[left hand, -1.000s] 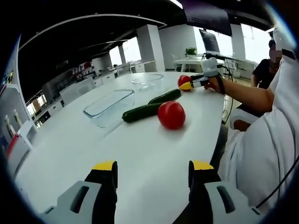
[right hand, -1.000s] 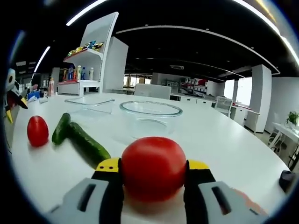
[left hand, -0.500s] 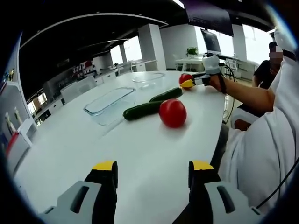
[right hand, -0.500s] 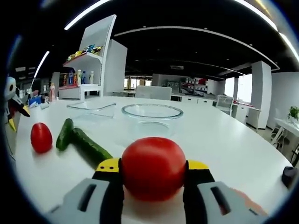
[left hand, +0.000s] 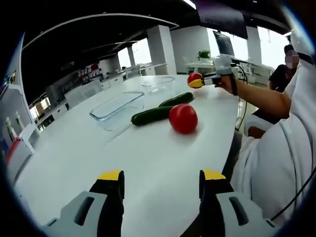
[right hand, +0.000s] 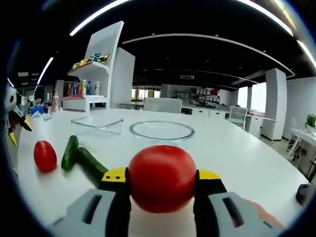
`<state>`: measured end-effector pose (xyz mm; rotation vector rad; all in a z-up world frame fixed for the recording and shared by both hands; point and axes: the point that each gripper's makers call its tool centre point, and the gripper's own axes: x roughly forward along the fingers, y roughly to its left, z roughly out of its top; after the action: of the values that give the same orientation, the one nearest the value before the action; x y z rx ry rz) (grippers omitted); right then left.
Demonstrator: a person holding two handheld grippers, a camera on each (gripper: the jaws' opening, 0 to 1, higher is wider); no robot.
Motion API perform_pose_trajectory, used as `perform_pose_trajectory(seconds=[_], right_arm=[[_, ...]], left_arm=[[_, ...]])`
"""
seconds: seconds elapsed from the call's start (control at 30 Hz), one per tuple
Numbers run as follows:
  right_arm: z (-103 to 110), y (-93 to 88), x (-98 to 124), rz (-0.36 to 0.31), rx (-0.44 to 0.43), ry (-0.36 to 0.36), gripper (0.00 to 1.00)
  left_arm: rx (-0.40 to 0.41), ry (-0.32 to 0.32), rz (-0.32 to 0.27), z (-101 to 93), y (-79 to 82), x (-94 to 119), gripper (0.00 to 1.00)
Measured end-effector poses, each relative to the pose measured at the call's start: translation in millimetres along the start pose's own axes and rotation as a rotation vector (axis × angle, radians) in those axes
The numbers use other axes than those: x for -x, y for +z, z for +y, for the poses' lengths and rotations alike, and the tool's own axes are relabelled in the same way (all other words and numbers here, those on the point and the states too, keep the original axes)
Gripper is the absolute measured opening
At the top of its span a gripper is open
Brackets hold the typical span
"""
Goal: Sort the scattered tomatoes and cucumbers on the table and place them into their respective storage containers
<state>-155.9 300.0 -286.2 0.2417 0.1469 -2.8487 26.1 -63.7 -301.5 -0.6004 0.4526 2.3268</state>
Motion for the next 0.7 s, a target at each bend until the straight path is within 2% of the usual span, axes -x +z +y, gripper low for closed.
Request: perform_pose_trajectory(seconds=[0.57,0.7], right_arm=[[2,45.6,-26,-0.041,0.046,0.026,0.48],[1,58.3,-45,-0.047,0.036,0.046,0.48]], left_arm=[[-0.015,-0.006,0.010,-3.5,0.1,1,0.60],[-0.019,-0.009,0.010,-4.0,0.8,3,0.60]])
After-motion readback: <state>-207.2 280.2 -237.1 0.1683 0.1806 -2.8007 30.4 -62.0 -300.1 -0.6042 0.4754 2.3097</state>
